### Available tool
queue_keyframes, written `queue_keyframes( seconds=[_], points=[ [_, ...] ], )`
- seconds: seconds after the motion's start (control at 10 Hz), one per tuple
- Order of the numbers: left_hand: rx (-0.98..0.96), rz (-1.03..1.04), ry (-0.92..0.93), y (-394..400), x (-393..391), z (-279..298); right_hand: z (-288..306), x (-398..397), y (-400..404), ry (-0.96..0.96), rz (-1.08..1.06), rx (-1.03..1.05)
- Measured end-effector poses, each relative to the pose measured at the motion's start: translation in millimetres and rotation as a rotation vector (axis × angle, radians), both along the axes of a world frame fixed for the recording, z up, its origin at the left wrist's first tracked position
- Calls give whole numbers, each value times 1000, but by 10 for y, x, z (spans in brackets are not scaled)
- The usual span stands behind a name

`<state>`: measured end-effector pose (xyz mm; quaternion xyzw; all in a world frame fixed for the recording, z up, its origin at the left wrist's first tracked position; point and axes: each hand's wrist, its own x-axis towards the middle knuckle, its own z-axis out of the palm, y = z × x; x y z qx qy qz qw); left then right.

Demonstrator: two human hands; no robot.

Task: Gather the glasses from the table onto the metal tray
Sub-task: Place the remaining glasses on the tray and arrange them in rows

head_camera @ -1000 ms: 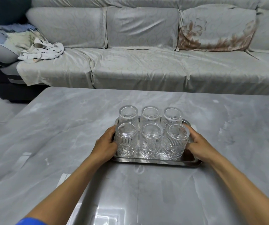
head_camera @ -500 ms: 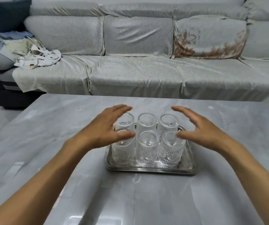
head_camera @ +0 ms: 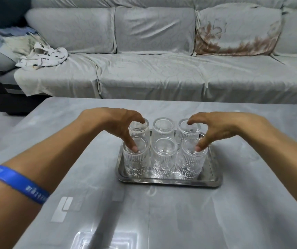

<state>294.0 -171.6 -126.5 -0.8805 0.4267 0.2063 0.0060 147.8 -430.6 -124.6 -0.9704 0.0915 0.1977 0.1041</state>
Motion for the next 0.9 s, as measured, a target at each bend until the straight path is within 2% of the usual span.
queue_keyframes(
  seconds=[0.2,0.4,0.5,0.6,0.7,0.8,0.9],
  points=[
    [-19,-4,8,11,30,-32,2,-28,19,-25,29,-18],
    [-200,-68,-2,-355,-217,-164,-167,81,401,-281,166,50],
    [-191,-67,19,-414,-238,-216,-259,125,529,-289,203,-3],
    [-152,-66,7,-368,-233,-216,-270,74,521,-287,188,-28],
    [-235,-58,3,-364,-318,-168,-253,-11,585,-368,112,79],
    [-691,43,-11,30,-725,14,-103,-504,719,-788,-93,363],
    [-1002,41,-192,621,-1168,240,62,-1165,757,-1042,-106,475]
  ],
)
